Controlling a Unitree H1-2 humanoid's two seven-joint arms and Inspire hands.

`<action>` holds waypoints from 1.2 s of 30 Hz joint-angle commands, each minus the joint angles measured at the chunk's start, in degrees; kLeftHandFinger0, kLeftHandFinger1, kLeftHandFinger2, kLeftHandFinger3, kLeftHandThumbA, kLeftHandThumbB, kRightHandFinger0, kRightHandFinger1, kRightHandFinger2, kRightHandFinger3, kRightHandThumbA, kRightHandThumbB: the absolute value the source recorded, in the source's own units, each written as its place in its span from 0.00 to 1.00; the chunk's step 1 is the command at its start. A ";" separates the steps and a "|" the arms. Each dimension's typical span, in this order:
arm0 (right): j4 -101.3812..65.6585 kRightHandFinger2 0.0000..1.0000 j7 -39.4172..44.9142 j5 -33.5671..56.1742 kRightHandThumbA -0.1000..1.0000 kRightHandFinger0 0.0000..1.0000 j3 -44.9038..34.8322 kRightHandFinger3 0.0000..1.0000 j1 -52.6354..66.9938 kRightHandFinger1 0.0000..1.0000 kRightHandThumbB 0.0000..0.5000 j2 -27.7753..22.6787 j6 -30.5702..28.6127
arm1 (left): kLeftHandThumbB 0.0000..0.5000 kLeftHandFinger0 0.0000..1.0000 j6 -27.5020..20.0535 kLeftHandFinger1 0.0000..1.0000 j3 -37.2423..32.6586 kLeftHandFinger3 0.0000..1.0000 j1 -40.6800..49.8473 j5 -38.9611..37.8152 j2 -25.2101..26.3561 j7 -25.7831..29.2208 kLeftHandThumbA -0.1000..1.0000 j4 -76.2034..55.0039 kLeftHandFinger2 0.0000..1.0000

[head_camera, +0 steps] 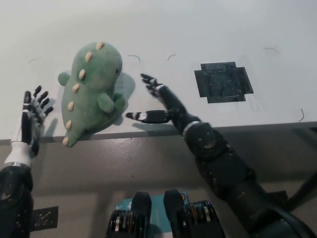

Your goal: Use both hands to pick up a dinasour on the right side and move it to the left side

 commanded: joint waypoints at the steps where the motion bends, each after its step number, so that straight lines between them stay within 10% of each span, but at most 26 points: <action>1: -5.88 1.00 2.56 -1.02 1.00 1.00 -1.28 1.00 1.79 1.00 0.25 -1.95 -1.11 | 0.38 1.00 -0.16 1.00 0.34 1.00 4.03 1.03 2.02 -0.49 1.00 -2.33 1.00; 12: -24.73 1.00 7.07 0.44 1.00 1.00 -2.31 1.00 13.19 1.00 0.28 -7.40 2.65 | 0.37 1.00 3.37 1.00 1.58 1.00 13.33 -2.35 1.30 -1.89 1.00 -14.05 1.00; 24: -36.11 1.00 8.90 0.97 1.00 1.00 -6.16 1.00 26.84 1.00 0.37 -12.89 -2.41 | 0.24 1.00 1.13 1.00 0.17 1.00 24.35 -1.66 -3.20 -1.65 1.00 -24.72 1.00; 36: -43.23 1.00 10.69 2.86 1.00 1.00 -10.60 1.00 38.85 1.00 0.33 -17.55 -10.30 | 0.32 1.00 -1.84 1.00 -2.32 1.00 32.41 -1.92 -7.27 -3.67 1.00 -32.13 1.00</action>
